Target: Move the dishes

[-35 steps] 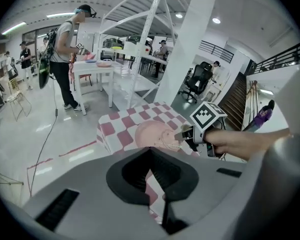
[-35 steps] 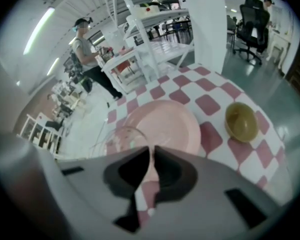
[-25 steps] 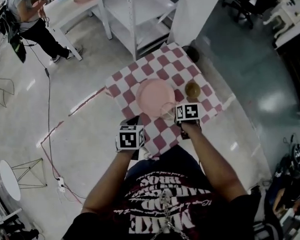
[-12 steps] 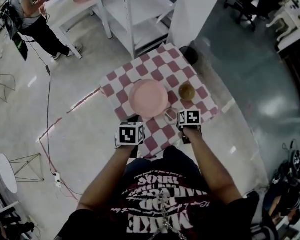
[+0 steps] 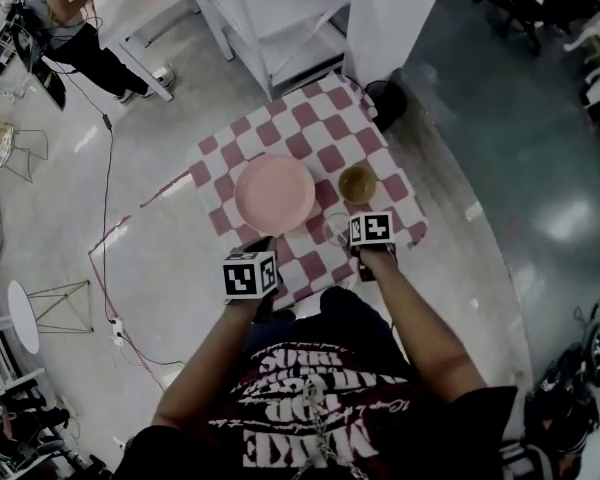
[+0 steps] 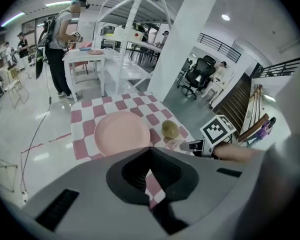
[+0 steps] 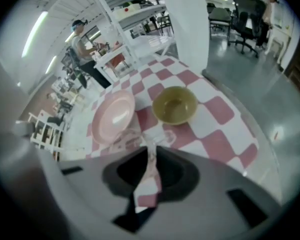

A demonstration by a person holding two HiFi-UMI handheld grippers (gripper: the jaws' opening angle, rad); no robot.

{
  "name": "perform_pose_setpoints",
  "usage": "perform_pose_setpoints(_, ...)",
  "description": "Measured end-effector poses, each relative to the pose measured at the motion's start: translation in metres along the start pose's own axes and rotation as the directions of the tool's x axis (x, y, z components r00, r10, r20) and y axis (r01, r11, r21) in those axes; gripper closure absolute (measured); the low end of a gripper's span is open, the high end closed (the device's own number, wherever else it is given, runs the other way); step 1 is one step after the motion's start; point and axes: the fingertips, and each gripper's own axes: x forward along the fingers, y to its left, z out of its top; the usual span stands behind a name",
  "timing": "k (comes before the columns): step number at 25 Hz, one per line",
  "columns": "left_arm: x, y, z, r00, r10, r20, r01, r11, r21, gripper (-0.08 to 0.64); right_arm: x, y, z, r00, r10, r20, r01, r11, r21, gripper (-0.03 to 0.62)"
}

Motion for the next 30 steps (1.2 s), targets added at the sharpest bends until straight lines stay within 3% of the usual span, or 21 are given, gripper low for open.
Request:
perform_pose_setpoints(4, 0.0, -0.005, -0.011, 0.998, 0.059, -0.014, -0.06, 0.995, -0.073, 0.535, 0.019, -0.002, -0.003, 0.997, 0.036, -0.062, -0.041, 0.995, -0.087, 0.523)
perform_pose_setpoints(11, -0.016, 0.006, -0.021, 0.989, 0.147, 0.025, -0.142, 0.98, -0.142, 0.535, 0.024, -0.005, -0.001, 0.998, 0.034, -0.062, -0.044, 0.983, -0.177, 0.523)
perform_pose_setpoints(16, -0.026, 0.02, -0.031, 0.987, 0.156, 0.041, -0.148, 0.977, -0.154, 0.535, 0.001, -0.006, 0.009, 1.0, 0.024, 0.01, -0.02, 0.967, -0.253, 0.474)
perform_pose_setpoints(20, -0.037, 0.033, -0.008, 0.988, 0.119, 0.099, -0.107, 0.987, -0.121, 0.535, -0.04, 0.0, 0.024, 0.991, -0.025, 0.128, 0.061, 0.957, -0.283, 0.471)
perform_pose_setpoints(22, -0.047, 0.041, 0.004, 0.986, 0.102, 0.13, -0.09, 0.991, -0.096, 0.535, -0.069, 0.014, 0.033, 0.976, -0.011, 0.219, 0.07, 0.962, -0.262, 0.476)
perform_pose_setpoints(23, -0.052, 0.045, 0.01, 0.985, 0.092, 0.144, -0.082, 0.994, -0.078, 0.535, -0.083, 0.026, 0.036, 0.965, 0.014, 0.262, 0.052, 0.968, -0.245, 0.512)
perform_pose_setpoints(25, -0.061, 0.05, 0.024, 0.982, 0.065, 0.178, -0.061, 0.998, -0.029, 0.535, -0.108, 0.055, 0.041, 0.935, 0.106, 0.338, -0.028, 0.973, -0.228, 0.539)
perform_pose_setpoints(28, -0.075, 0.047, 0.047, 0.971, -0.009, 0.238, -0.007, 0.998, 0.067, 0.535, -0.148, 0.102, 0.045, 0.854, 0.254, 0.453, -0.151, 0.956, -0.252, 0.551)
perform_pose_setpoints(30, -0.082, 0.04, 0.057, 0.961, -0.08, 0.266, 0.047, 0.991, 0.128, 0.535, -0.173, 0.124, 0.044, 0.803, 0.293, 0.519, -0.172, 0.948, -0.268, 0.557)
